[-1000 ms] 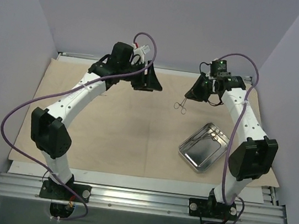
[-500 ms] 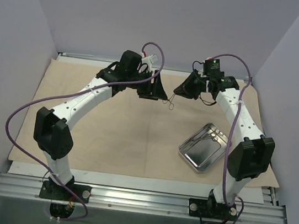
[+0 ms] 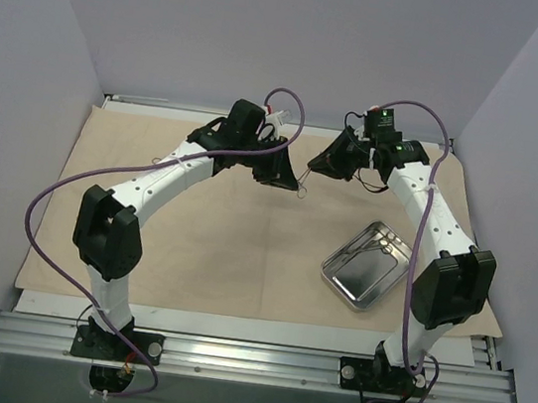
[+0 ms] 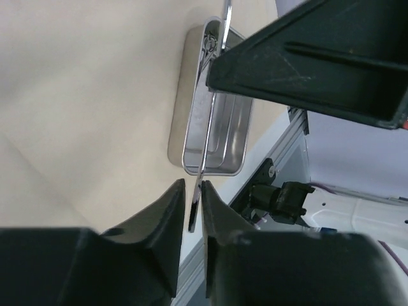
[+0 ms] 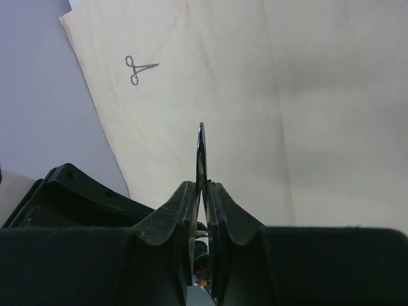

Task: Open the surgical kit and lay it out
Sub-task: Adjust the medical item.

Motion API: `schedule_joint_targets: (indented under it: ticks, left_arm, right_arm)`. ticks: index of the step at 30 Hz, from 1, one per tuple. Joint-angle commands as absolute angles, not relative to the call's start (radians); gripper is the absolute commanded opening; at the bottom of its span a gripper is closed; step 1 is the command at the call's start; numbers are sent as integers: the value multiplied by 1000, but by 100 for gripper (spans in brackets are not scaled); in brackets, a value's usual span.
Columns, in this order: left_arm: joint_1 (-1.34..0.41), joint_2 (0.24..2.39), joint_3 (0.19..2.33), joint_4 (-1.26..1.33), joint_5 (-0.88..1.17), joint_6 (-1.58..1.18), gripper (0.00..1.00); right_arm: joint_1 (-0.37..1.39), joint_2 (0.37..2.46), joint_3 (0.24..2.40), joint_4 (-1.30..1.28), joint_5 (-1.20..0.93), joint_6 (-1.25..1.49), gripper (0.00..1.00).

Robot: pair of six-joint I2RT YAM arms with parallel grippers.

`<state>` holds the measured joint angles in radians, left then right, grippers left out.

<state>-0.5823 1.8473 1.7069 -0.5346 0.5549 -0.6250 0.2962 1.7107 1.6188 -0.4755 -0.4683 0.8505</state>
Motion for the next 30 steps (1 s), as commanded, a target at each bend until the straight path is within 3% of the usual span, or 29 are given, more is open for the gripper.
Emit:
schedule_joint_targets:
  ticks: [1,2,3,7,8,11,15,20,23,30]
  left_arm:
    - [-571,1862,1764,-526,589,-618,24]
    - [-562,1862,1763,-525,598,-618,6]
    - [-557,1861,1763,-531,606,-609,2]
    - [-522,1830,1730,-560,640,-584,2]
    - [-503,1825,1723,-581,661,-581,2]
    - [-486,1801,1704,-658,686,-537,2]
    - [-483,1744,1661,-718,710,-468,2]
    - [-497,1648,1525,-712,793,-443,2]
    - [-508,1603,1453,-677,822,-446,2]
    - [-509,1537,1351,-680,899,-425,2]
  right_arm:
    - [302,1641,1617,-460,-505,873,0]
    - [302,1637,1620,-460,-512,870,0]
    - [299,1635,1620,-468,-517,856,3]
    - [279,1658,1672,-554,-538,726,31]
    - [276,1663,1708,-569,-541,688,42]
    - [279,1666,1769,-655,-491,504,58]
    - [331,1585,1711,-579,-391,272,62]
    - [590,1421,1522,-380,-69,-175,62]
    - [638,1310,1349,-269,-80,-351,60]
    - [606,1266,1295,-340,-158,-676,54]
